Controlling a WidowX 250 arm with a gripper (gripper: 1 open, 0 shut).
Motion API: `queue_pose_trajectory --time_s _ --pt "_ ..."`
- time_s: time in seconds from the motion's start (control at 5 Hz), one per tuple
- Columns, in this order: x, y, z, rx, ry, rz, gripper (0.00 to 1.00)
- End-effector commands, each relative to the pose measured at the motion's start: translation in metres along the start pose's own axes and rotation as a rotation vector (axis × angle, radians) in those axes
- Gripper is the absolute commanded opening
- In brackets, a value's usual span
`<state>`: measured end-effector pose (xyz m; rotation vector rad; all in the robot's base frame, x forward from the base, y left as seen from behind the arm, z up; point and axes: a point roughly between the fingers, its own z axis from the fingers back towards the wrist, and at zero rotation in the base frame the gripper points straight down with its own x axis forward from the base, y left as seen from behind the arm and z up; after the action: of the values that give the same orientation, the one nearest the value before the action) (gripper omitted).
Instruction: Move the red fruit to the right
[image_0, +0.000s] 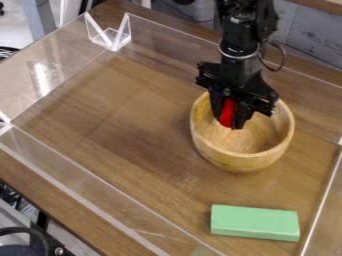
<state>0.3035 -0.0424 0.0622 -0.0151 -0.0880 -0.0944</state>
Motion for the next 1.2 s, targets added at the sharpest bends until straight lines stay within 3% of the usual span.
queue_pose_trajectory --time_s 0.0,0.2,0.6,1.0 --pt "0.015 0.004 0.014 0.002 -0.059 0.016 0.00" --pt "0.012 0.005 0.013 0.002 -0.046 0.040 1.00" --pt "0.013 0.014 0.032 0.002 -0.035 0.085 1.00" --pt "0.030 0.027 0.021 0.001 -0.027 0.096 1.00"
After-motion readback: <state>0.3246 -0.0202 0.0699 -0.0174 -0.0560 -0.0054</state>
